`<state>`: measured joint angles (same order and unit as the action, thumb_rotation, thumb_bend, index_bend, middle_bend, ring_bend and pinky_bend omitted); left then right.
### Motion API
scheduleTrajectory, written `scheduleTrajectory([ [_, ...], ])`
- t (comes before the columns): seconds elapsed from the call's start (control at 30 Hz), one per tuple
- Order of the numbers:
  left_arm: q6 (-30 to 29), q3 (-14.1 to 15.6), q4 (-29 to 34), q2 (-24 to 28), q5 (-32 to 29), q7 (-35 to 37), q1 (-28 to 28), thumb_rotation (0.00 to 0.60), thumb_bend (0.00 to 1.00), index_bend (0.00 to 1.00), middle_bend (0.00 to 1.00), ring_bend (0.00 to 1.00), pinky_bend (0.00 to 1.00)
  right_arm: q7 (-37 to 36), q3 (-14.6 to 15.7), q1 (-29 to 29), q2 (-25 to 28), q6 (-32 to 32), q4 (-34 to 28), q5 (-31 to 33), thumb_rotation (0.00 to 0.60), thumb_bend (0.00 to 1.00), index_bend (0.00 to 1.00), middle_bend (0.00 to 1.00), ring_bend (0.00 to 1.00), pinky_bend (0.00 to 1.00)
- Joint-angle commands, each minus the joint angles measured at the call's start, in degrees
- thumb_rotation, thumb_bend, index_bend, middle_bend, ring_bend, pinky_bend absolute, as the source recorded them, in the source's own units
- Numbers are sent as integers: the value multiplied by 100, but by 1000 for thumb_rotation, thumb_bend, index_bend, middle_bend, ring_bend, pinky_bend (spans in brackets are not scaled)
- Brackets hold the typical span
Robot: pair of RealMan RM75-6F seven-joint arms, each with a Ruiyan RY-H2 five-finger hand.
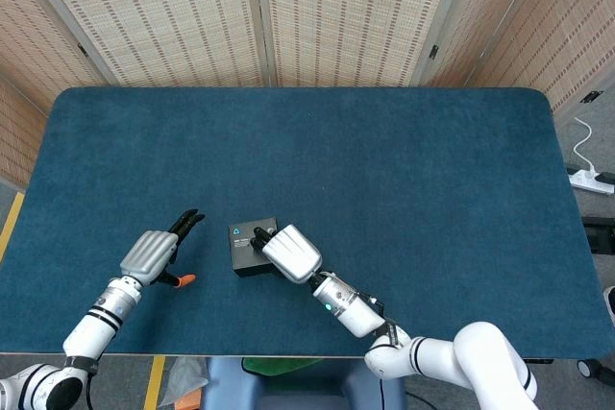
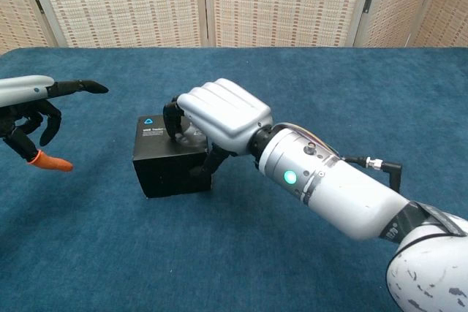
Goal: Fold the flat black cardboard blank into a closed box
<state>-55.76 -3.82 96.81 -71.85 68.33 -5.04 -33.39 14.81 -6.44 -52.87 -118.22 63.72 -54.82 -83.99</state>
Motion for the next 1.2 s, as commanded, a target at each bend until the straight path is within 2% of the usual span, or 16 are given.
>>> scheduleTrajectory([
  [0.03,-33,2,-32,-10,18,-47,15,600,193,0,32,645,858,-44,-25,28,-7,57,18,-60,600,89,449,630,735,1000],
  [0.13,-202,-16,-109,-69,41,-188,63,600,195,0,32,620,853,-170,-67,72,44,257,-30,-183,600,89,448,545,735,1000],
  [0.2,-486,-64,-231,-178,57,-324,151,600,196,0,32,578,839,-272,-107,147,205,579,-175,-348,600,92,404,463,735,1000],
  [0.3,-738,-91,-376,-277,74,-448,249,600,193,0,33,477,738,-266,-139,282,506,918,-502,-490,600,99,309,380,735,1000],
  [0.4,-987,-125,-511,-345,17,-607,367,600,193,0,33,359,615,-239,-126,537,998,1225,-1092,-557,600,102,247,344,730,1000],
  [0.5,-1244,-124,-612,-362,5,-722,518,600,195,0,37,291,503,-111,-46,943,1650,1484,-1832,-477,600,103,206,335,696,1000],
  [0.57,-1443,-104,-675,-351,31,-763,650,600,195,0,44,266,435,7,59,1282,2166,1590,-2436,-312,600,104,199,330,647,1000],
  [0.63,-1656,-65,-715,-320,75,-814,800,600,195,0,52,250,389,159,192,1657,2721,1704,-3096,-86,600,110,193,316,525,979],
  [0.7,-1857,-7,-738,-285,163,-846,941,600,195,1,60,222,357,241,330,1988,3175,1849,-3547,80,600,121,190,299,431,885],
  [0.77,-2081,71,-749,-224,286,-819,1118,600,195,13,70,198,327,167,482,2359,3662,2002,-3960,288,600,134,190,276,348,726],
  [0.83,-2290,137,-747,-157,391,-747,1298,600,195,35,81,173,287,-114,624,2700,4076,2131,-4236,447,600,139,173,251,267,572],
  [0.93,-2553,220,-756,-82,539,-627,1534,600,195,47,87,147,253,-564,853,3132,4514,2324,-4359,460,600,143,119,201,181,399],
  [1.03,-2805,318,-707,-5,717,-549,1759,600,195,47,88,123,229,-978,1083,3518,4792,2502,-4311,358,600,150,58,141,101,303],
  [1.2,-3280,481,-640,24,1073,-444,2132,600,195,47,87,110,219,-1580,1268,4138,4809,3032,-3859,99,600,164,26,108,25,233],
])
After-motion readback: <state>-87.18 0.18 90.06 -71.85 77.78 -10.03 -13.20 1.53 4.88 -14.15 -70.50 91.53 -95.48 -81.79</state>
